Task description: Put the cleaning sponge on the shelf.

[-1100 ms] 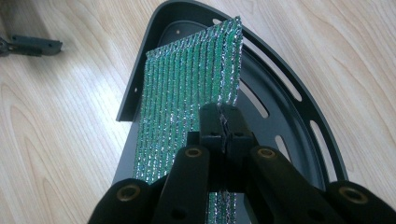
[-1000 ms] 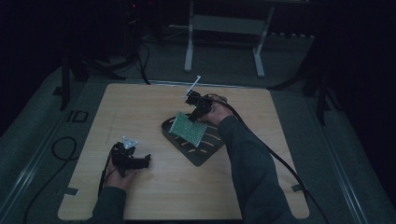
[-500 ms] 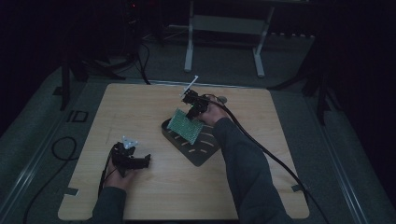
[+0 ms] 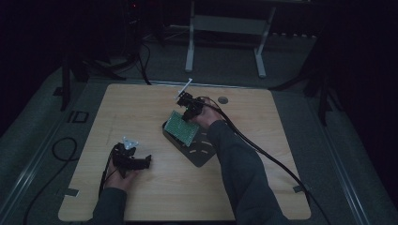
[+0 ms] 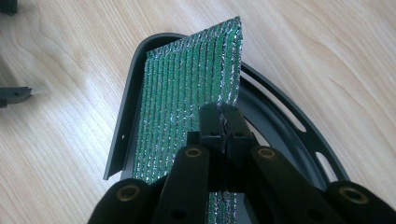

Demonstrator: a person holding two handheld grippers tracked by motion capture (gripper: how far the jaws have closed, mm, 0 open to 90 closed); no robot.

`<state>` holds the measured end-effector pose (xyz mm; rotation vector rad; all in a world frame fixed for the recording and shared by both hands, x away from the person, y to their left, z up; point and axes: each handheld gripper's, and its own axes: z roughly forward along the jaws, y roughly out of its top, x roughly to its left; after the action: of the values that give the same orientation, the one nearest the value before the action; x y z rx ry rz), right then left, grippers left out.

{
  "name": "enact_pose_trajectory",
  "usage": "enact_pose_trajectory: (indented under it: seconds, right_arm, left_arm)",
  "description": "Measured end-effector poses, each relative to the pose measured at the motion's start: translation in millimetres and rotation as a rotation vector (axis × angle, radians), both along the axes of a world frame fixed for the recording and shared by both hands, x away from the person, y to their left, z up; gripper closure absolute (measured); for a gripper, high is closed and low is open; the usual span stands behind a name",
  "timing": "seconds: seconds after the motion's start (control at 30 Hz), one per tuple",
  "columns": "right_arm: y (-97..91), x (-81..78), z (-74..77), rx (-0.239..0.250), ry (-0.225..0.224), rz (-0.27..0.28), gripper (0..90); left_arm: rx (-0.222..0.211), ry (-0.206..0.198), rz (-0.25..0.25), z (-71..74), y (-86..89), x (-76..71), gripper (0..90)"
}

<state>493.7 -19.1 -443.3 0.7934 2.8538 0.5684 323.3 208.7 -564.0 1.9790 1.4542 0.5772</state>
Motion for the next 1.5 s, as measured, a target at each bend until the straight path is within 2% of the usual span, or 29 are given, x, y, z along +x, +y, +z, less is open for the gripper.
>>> enact_pose_trajectory:
  seconds: [0.5,0.8,1.2,1.5]
  right_arm:
    - [6.8,-3.0,-14.0,-0.013,0.023,0.0,88.8]
    - [6.5,-2.9,-16.5,-0.022,0.042,-0.005,88.0]
    - [6.4,-2.6,-21.3,-0.043,0.065,-0.005,84.6]
    - [6.8,-2.4,-22.5,-0.048,0.059,0.002,79.2]
  left_arm:
    - [-0.001,0.001,0.0,0.0,0.0,-0.1,4.8]
    - [0.0,0.001,0.0,0.1,0.0,-0.1,4.8]
    - [-0.003,0.001,0.001,0.0,-0.2,-0.1,4.8]
    - [-0.002,0.001,0.001,0.0,-0.2,-0.1,4.9]
